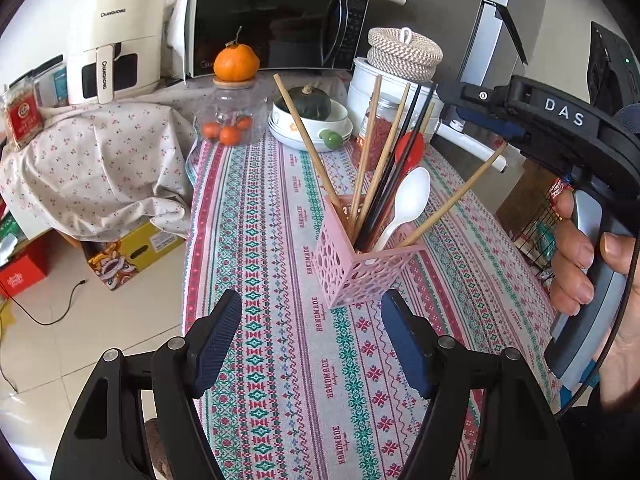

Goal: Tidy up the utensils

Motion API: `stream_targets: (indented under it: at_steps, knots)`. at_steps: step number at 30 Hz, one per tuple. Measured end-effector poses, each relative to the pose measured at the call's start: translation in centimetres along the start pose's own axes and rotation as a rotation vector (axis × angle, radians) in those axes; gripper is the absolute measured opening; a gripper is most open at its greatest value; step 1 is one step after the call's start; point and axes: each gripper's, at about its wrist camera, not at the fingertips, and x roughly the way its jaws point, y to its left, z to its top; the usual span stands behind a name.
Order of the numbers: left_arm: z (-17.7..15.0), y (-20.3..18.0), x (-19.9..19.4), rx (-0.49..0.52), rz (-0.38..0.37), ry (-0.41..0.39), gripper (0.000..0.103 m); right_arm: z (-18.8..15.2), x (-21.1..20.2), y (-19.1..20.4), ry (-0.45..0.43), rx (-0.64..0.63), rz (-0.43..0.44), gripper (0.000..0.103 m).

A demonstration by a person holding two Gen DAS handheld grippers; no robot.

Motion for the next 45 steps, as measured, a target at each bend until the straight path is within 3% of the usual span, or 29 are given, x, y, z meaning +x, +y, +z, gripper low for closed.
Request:
stream_targets:
  at_steps: [2,7,12,18,21,26,32,45]
  knots:
    - [0.0,-0.2,-0.1,-0.008,-0.006,0.002,0.075,0.1,-0.4,-0.2,-0.016,0.0,0.003,0.041]
    - [0.1,-1.3,-0.6,-0.04,-0.005,-0.002,0.083,0.8,-2.8,-1.1,-0.066,0.023,0.013,0.054]
    - [-0.1,-3.1,-1.7,-0.059,0.064,-0.025,0.1,1.2,-6.2,-2.1,-0.105,0.014,-0.009,0.07]
    - [-0.4,-5.7,-3.1,-0.076,0.122,-0.046,0.102,0.5,-10.0,-4.8,-0.087,0.065,-0.101,0.091]
    - [-0.6,-7.0,-3.7,-0.057,0.146,-0.057,0.102,-0.5,-11.5,-6.1,-0.05,0.093,-0.211,0.103]
    - [-1.1,-8.6,-4.6,-0.032,0.176,-0.077,0.102,-2.5,-13.2,-7.8,0.046,0.081,-0.322,0.103]
    - [-1.5,-9.8,-4.7,-0.011,0.14,-0.069,0.102,-4.7,-15.2,-7.9,0.068,0.036,-0.422,0.103]
    - [-1.5,-10.4,-4.3,0.006,0.132,-0.067,0.102,-5.1,-14.5,-7.5,0.095,-0.008,-0.431,0.103]
